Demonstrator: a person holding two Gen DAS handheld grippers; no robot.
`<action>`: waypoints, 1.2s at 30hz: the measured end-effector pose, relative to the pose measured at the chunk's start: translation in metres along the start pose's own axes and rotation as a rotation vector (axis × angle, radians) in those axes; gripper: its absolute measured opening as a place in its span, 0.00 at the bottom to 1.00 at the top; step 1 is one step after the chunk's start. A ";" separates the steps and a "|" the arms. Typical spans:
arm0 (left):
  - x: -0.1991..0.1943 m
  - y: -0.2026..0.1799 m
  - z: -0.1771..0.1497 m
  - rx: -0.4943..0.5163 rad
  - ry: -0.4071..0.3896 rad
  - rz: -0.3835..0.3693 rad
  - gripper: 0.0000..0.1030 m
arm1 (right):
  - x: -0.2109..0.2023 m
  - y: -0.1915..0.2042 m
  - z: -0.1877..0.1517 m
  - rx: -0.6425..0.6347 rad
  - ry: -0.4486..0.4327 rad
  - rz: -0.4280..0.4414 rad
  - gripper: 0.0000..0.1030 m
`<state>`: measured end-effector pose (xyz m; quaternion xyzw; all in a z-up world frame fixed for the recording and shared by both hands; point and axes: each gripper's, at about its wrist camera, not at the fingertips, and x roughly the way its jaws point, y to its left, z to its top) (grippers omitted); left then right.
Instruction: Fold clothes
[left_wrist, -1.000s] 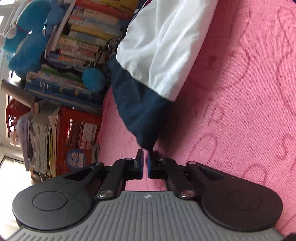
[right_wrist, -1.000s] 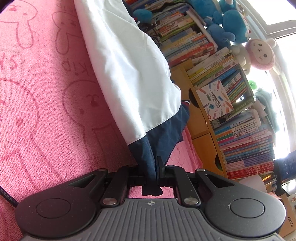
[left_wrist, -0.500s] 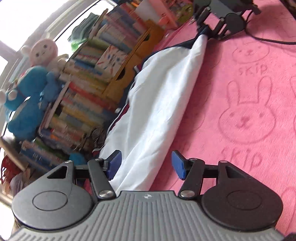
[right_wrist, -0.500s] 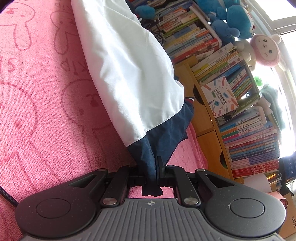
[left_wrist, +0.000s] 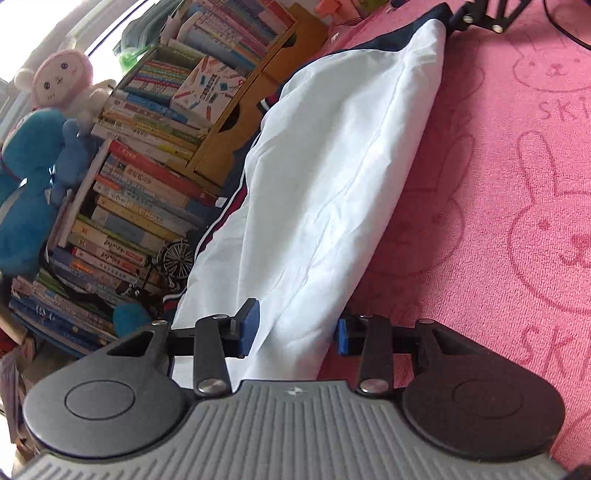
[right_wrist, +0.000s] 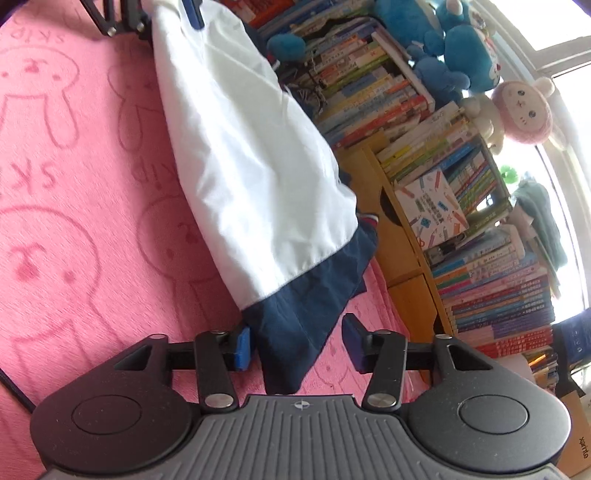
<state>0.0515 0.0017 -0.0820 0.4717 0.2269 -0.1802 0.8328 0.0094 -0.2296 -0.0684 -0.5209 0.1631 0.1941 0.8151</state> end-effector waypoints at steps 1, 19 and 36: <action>0.000 0.003 -0.001 -0.028 0.002 -0.010 0.31 | -0.009 0.004 0.007 -0.016 -0.033 0.019 0.60; 0.011 0.017 -0.050 0.082 0.093 0.127 0.24 | 0.068 0.029 0.063 -0.119 0.024 -0.030 0.23; -0.150 0.011 -0.064 0.035 -0.022 0.191 0.10 | -0.076 0.027 0.005 -0.255 -0.093 -0.163 0.07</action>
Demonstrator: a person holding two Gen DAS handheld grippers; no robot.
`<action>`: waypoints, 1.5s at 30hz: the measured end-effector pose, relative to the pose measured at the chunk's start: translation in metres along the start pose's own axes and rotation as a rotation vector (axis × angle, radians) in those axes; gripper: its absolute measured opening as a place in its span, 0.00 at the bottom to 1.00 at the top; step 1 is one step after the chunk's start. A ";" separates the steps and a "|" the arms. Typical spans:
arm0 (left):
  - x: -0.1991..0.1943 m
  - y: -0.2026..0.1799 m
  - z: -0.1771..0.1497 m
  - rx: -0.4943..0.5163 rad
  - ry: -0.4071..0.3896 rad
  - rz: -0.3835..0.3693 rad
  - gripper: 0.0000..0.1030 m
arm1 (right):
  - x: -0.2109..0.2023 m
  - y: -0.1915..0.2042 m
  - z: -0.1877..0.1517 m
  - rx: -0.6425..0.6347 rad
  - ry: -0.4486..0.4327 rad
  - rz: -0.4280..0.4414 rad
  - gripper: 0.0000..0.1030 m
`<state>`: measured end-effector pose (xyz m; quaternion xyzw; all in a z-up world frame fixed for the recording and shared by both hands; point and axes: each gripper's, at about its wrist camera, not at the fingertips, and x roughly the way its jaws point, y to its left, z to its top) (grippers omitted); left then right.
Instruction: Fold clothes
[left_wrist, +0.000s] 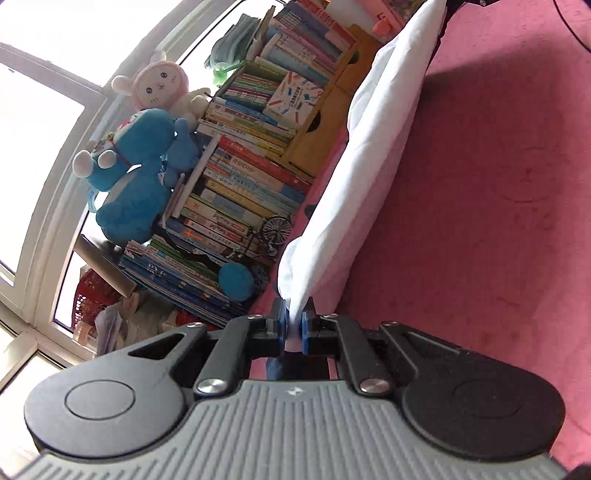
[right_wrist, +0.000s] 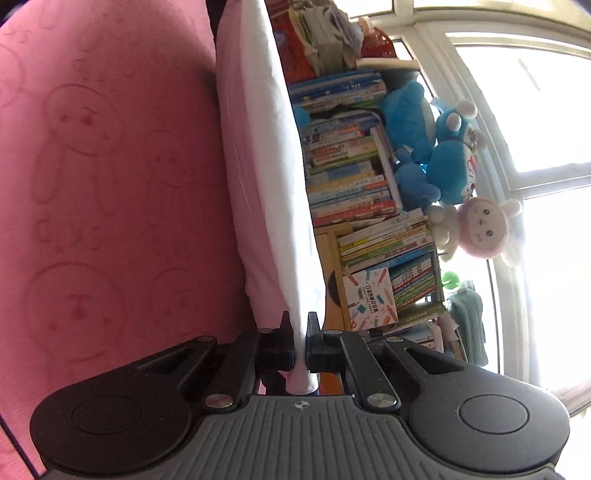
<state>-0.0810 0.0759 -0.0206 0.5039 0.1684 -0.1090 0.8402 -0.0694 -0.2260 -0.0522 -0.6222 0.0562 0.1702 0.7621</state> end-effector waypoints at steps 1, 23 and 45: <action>-0.011 -0.011 -0.004 0.001 0.007 -0.021 0.10 | -0.014 0.011 -0.004 0.005 0.011 0.022 0.07; 0.003 0.042 0.019 -0.654 -0.113 -0.245 0.48 | -0.025 -0.066 -0.043 1.111 0.002 0.330 0.47; 0.167 0.000 0.049 -0.552 0.155 0.021 0.68 | 0.119 -0.040 0.051 1.231 0.058 0.343 0.49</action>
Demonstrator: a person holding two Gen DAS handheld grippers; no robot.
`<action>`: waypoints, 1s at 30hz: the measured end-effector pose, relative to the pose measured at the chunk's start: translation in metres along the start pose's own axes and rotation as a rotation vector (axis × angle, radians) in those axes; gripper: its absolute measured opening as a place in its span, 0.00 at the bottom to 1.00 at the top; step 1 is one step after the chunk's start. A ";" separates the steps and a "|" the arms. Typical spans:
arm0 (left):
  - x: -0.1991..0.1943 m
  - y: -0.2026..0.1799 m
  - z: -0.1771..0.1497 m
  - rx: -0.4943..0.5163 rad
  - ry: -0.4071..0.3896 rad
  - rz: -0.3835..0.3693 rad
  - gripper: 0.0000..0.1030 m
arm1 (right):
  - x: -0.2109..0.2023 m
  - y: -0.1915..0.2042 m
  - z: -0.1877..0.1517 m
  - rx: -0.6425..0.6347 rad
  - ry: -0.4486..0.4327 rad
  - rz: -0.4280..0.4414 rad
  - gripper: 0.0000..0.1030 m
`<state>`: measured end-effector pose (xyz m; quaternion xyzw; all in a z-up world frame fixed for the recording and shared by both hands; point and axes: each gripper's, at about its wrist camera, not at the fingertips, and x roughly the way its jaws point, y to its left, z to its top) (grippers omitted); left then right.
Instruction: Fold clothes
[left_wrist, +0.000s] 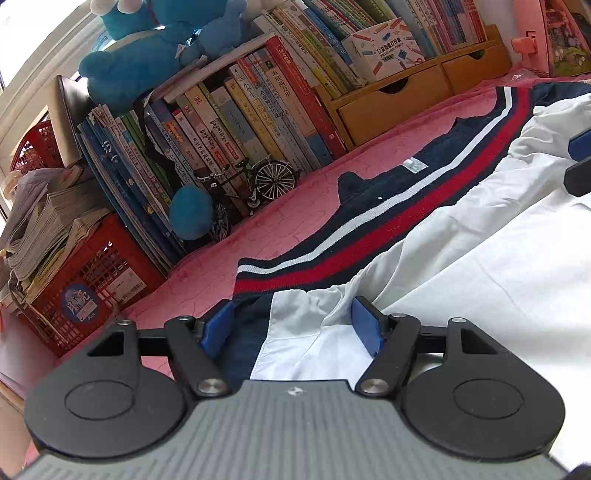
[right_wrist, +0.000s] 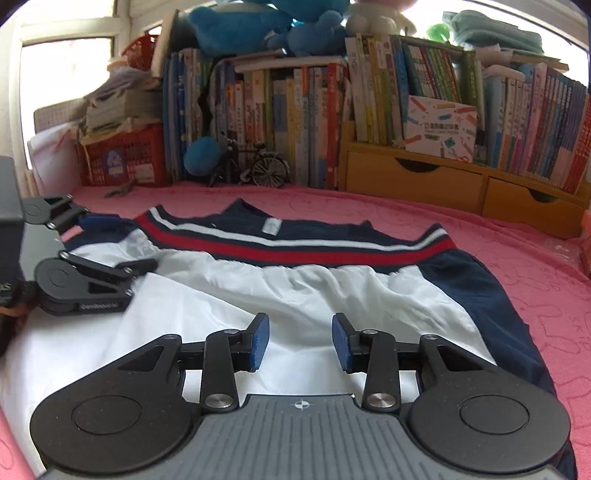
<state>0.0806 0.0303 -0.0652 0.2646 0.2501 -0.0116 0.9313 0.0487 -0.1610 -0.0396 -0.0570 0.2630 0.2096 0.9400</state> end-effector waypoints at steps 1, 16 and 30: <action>0.001 0.000 0.000 0.000 0.000 -0.001 0.68 | -0.001 0.012 0.005 -0.041 -0.017 -0.003 0.52; 0.006 0.015 0.001 -0.089 -0.004 -0.150 0.73 | 0.034 -0.041 -0.028 -0.555 0.056 -0.517 0.56; 0.011 0.023 0.000 -0.152 0.016 -0.187 0.77 | -0.005 -0.002 0.017 -0.392 -0.042 -0.235 0.65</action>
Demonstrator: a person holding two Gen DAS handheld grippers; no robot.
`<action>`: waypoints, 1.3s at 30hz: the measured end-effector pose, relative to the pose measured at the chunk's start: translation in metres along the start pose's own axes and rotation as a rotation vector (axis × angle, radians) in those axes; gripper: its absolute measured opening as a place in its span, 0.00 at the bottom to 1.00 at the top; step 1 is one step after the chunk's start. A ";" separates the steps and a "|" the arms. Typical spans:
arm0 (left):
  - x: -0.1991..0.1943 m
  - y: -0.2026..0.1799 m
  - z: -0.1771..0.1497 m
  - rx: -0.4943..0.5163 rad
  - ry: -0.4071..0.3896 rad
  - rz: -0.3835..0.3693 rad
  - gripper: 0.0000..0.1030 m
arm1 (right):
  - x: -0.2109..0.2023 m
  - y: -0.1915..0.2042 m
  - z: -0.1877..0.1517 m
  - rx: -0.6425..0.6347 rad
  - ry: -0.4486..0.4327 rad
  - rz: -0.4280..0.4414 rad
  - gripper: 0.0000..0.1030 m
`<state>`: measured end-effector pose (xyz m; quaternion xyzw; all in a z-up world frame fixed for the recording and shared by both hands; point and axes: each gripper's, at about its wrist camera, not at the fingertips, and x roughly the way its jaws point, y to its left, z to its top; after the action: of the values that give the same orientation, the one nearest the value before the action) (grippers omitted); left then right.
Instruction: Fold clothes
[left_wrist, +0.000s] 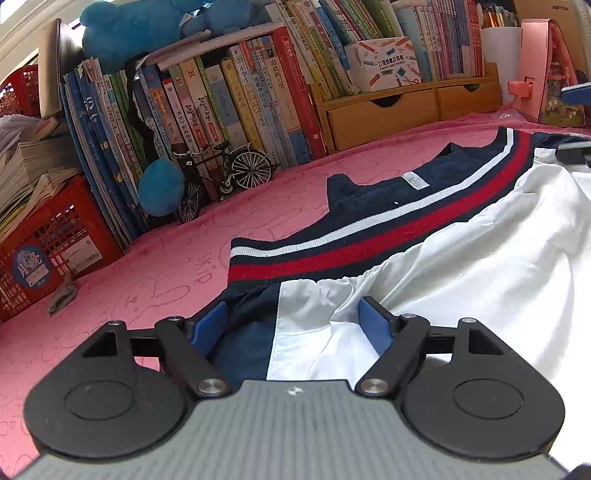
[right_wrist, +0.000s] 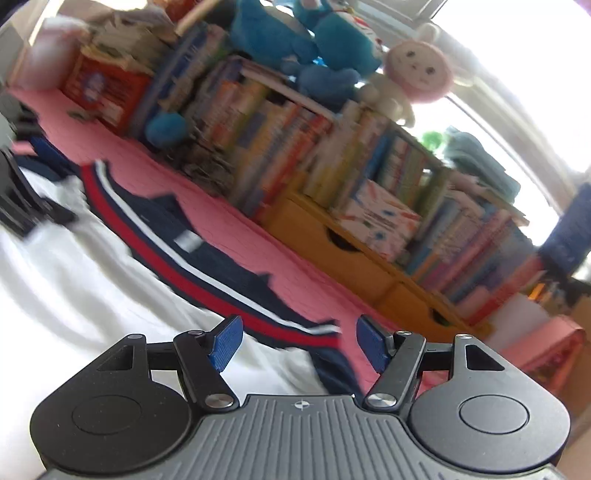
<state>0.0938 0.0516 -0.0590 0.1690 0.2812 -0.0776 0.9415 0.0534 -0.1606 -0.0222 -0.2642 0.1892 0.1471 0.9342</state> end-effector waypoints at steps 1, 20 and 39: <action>0.000 0.000 0.000 -0.001 0.000 0.000 0.77 | 0.004 0.008 0.008 0.031 0.006 0.072 0.64; 0.002 0.001 0.000 -0.017 0.002 -0.015 0.81 | -0.086 0.010 -0.039 0.633 0.038 -0.004 0.43; 0.026 -0.084 0.057 -0.116 0.083 -0.325 0.12 | -0.118 0.089 -0.048 0.582 -0.002 -0.014 0.43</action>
<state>0.1241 -0.0491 -0.0519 0.0698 0.3472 -0.2057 0.9123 -0.0977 -0.1352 -0.0479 0.0138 0.2207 0.0806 0.9719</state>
